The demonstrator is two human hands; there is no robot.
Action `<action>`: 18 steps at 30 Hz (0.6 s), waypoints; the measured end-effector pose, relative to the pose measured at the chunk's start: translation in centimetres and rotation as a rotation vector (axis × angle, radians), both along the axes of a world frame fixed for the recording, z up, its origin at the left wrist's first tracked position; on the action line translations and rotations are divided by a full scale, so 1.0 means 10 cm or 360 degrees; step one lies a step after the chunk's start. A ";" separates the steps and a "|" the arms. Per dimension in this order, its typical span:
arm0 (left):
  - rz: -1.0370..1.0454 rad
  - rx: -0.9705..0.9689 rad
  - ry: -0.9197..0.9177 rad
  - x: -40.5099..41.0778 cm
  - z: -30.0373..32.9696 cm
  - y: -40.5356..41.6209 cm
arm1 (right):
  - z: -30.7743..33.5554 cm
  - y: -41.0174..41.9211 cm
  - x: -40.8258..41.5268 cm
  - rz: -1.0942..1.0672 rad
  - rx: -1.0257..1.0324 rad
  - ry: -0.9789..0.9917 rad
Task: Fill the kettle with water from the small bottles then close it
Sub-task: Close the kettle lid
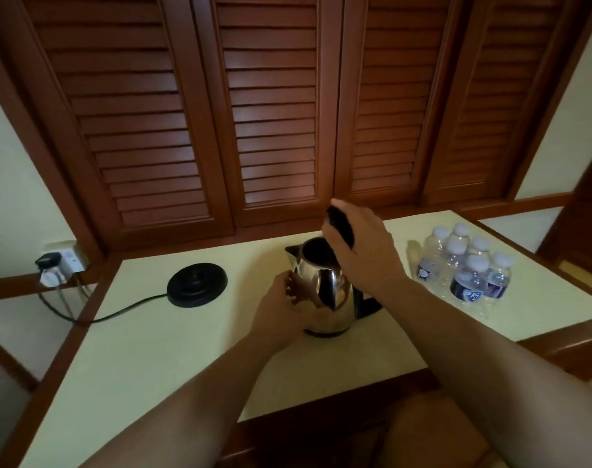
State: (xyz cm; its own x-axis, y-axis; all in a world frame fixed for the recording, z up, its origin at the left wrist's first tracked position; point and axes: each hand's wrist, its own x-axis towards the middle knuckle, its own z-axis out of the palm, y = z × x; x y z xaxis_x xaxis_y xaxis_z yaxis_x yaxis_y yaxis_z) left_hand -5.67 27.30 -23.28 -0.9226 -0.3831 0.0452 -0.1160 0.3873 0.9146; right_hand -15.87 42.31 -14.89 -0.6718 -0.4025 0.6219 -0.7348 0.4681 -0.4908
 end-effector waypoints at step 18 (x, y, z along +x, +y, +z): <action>-0.0396 0.0131 0.0258 -0.22 -0.23 -0.36 | -0.25 0.15 0.28 -0.0376 0.0555 -0.0121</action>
